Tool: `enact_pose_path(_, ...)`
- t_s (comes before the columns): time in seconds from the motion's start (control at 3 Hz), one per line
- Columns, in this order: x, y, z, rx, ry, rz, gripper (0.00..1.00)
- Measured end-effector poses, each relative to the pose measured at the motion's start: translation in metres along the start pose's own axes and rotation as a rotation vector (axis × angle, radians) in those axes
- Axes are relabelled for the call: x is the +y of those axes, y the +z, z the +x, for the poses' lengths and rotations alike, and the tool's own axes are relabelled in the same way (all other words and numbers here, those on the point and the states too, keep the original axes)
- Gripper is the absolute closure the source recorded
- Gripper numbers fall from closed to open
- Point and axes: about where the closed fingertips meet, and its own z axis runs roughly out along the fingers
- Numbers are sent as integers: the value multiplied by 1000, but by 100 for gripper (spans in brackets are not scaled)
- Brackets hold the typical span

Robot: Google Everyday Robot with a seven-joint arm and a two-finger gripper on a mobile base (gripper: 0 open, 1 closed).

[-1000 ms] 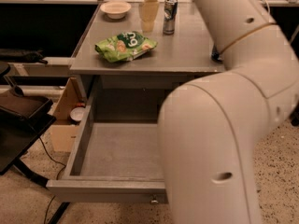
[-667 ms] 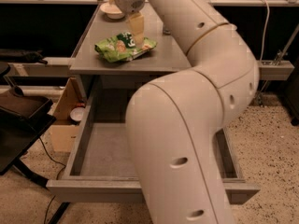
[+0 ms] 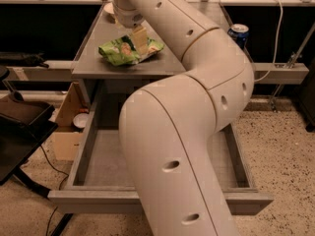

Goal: Place green rice chip bag into top drawer

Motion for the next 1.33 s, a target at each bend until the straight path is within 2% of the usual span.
enact_pose_path(0.67, 0, 0, 0, 0, 0, 0, 65)
enact_pose_path(1.0, 0, 0, 0, 0, 0, 0, 69)
enact_pose_path(1.33, 0, 0, 0, 0, 0, 0, 47)
